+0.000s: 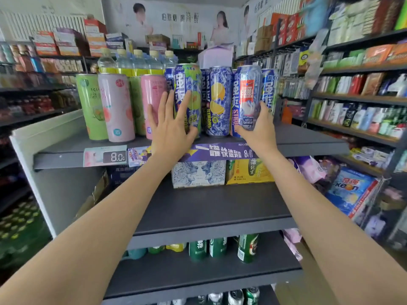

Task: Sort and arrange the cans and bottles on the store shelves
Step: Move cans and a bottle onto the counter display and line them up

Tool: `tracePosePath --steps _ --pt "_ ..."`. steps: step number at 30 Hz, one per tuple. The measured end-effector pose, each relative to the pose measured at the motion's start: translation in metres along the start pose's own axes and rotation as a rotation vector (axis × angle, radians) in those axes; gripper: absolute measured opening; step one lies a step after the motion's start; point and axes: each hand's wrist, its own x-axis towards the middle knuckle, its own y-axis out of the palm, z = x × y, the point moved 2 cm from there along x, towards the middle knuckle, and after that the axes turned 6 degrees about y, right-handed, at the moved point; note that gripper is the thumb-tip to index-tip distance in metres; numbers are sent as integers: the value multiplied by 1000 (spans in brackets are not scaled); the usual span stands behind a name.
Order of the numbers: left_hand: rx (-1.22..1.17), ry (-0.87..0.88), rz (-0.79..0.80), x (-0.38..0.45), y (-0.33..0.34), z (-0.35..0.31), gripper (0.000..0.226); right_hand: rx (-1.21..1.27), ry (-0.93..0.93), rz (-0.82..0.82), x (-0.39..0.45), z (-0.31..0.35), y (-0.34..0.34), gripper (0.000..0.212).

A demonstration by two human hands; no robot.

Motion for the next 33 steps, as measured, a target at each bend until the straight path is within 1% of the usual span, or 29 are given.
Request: tracePosePath --steps 3,6,8,10,12,14,16,19,22,24,27,29,31,33 --pt "-13 -3 5 0 -3 -1 71 -26 1 27 -5 2 -6 82" --pt "-19 -8 -6 -10 -4 -2 69 -22 -36 10 -20 -5 -16 67" --pt "-13 -21 -12 -27 -5 -4 66 -56 -63 28 -36 -12 -22 59" --pt "-6 -40 -17 -49 -6 -10 58 -117 -120 62 -51 -17 -29 52" --pt "-25 -57 11 -68 -8 -16 51 -223 -192 110 -61 -19 -34 44" --pt "-37 -35 49 -82 -13 -20 48 -326 -239 186 -69 -21 -39 40" --pt "-37 -8 83 -96 -21 -28 49 -370 -285 278 -78 -25 -44 39" --pt "-53 -61 93 -116 -37 -49 44 -392 -361 348 -90 -37 -61 37" --pt "-34 -92 154 -134 -39 -82 45 -370 -343 403 -101 -61 -89 39" --pt "-35 -123 225 -144 -37 -106 47 -391 -329 429 -106 -81 -115 42" --pt "-73 -132 305 -153 -31 -147 48 -449 -279 442 -106 -114 -160 49" --pt "-77 -126 324 -152 -27 -172 44 -463 -248 417 -99 -132 -184 52" --pt "-63 -105 302 -141 -24 -189 37 -442 -235 392 -84 -141 -198 54" --pt "-47 -84 242 -120 -23 -202 33 -375 -219 381 -64 -138 -204 56"
